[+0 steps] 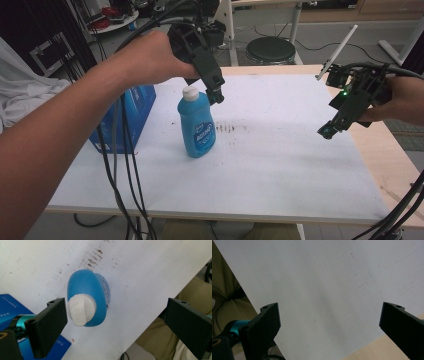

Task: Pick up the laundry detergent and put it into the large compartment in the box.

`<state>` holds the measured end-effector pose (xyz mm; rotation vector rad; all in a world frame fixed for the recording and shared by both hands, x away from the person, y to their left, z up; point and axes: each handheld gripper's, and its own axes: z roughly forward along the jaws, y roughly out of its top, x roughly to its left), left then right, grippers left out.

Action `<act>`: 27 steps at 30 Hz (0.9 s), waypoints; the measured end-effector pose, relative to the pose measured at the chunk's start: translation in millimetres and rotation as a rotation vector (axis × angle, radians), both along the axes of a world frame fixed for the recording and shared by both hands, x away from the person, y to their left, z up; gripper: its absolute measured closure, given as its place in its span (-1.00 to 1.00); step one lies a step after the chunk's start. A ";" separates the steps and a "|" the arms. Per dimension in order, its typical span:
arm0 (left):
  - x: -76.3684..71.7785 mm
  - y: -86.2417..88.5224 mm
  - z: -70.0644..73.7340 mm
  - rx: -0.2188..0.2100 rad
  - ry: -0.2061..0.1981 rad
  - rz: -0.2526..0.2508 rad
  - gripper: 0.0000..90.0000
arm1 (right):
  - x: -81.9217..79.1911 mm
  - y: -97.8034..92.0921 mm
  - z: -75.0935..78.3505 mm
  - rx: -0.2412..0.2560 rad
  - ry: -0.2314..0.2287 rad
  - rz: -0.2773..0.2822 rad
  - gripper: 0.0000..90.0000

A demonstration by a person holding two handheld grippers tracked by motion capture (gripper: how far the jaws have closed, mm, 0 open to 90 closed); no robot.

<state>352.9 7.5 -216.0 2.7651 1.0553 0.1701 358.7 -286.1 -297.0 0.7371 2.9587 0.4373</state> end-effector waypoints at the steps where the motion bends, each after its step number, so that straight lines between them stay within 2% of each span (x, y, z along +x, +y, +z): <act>1: 1.3 1.6 -0.4 -0.005 -0.002 0.009 -0.89 | 0.5 0.1 -0.3 -0.002 0.001 -0.001 -0.94; 2: 3.2 4.4 -1.6 -0.020 -0.010 0.030 -0.89 | 0.7 0.2 -0.5 -0.002 0.003 0.000 -0.94; 7: 8.1 10.8 -5.1 -0.046 -0.010 0.050 -0.89 | 2.7 0.8 -1.6 -0.002 0.006 0.000 -0.94; 15: 14.5 17.7 -12.8 -0.072 -0.011 0.058 -0.89 | 5.5 2.5 -2.9 -0.004 0.004 0.001 -0.94; 24: 20.9 23.0 -25.3 -0.072 -0.007 0.069 -0.89 | 8.6 2.3 -4.7 -0.007 0.008 0.000 -0.94; 27: 23.5 22.8 -33.8 -0.065 -0.002 0.074 -0.89 | 9.5 2.5 -5.3 -0.009 0.013 -0.004 -0.94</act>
